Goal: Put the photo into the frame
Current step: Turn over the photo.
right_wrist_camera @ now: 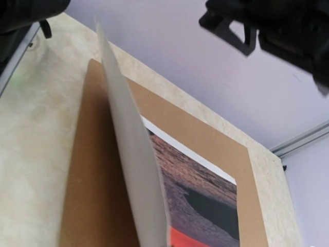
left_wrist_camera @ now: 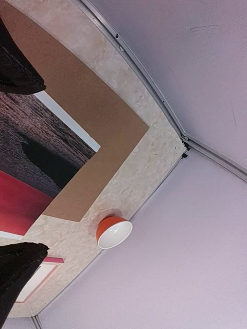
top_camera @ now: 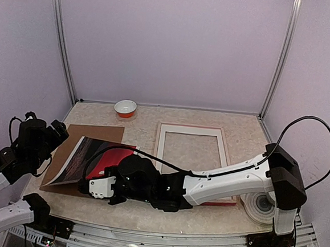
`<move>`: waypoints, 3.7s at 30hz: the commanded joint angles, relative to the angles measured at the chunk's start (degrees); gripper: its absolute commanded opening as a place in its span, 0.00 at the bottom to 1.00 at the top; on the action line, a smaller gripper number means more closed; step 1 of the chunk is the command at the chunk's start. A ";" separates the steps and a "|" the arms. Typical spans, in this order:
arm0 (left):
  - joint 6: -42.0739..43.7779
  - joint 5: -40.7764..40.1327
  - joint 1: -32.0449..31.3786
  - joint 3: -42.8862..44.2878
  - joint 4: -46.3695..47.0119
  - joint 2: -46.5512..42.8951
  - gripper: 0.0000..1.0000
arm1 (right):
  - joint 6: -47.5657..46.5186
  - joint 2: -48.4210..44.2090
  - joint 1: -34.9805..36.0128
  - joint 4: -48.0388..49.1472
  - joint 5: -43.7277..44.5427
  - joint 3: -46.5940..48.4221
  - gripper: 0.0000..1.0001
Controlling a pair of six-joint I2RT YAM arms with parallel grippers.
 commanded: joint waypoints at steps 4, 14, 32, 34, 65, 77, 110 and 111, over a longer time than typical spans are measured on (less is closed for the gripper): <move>4.18 1.05 2.80 1.51 -1.37 -1.31 0.99 | 4.36 -8.17 -0.46 -2.56 -2.70 -3.53 0.00; 4.15 1.63 3.07 0.71 -0.98 -0.91 0.99 | 8.80 -18.35 -2.69 -3.56 -4.52 -7.98 0.00; 4.23 2.54 3.58 -0.37 0.02 -1.03 0.99 | 15.92 -35.88 -6.14 -3.95 -8.40 -14.88 0.00; 4.27 2.54 3.70 -0.56 0.07 -1.07 0.99 | 16.57 -38.05 -6.26 -4.62 -10.03 -15.59 0.00; 4.96 5.52 5.03 -2.83 4.53 0.67 0.99 | 35.53 -53.43 -6.29 -30.88 6.85 -7.46 0.00; 5.18 6.51 5.35 -3.16 5.75 1.85 0.99 | 44.27 -46.08 -9.34 -47.50 21.84 0.32 0.00; 4.33 8.05 5.43 -4.78 5.10 0.16 0.99 | 35.30 -20.94 -40.02 -34.22 14.55 -7.56 0.00; 4.25 8.21 5.45 -4.95 5.06 0.13 0.99 | 35.38 -19.87 -40.13 -34.27 14.54 -6.83 0.00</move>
